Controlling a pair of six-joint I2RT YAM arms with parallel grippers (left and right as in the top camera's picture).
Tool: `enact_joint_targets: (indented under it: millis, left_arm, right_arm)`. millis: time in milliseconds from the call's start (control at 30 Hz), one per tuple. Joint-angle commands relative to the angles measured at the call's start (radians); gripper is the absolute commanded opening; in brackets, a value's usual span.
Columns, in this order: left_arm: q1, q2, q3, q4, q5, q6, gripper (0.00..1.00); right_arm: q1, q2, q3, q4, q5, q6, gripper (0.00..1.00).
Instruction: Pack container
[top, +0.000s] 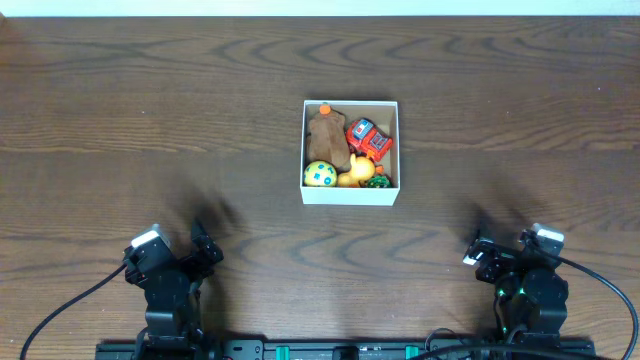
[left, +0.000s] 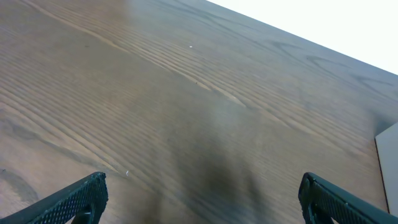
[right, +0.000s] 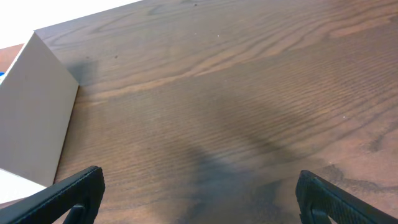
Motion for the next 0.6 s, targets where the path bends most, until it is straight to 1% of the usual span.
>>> enact_joint_targets:
  millis: [0,567]
  left_arm:
    - [0.005,-0.008,-0.017,-0.003,-0.002,-0.012,0.98]
    - [0.005,-0.006,-0.017,-0.014,-0.002,-0.012,0.98]
  right_arm:
    - [0.007,-0.007,-0.002,-0.001,0.002,-0.012,0.99]
    - [0.007,-0.007,-0.002,-0.001,0.002,-0.012,0.99]
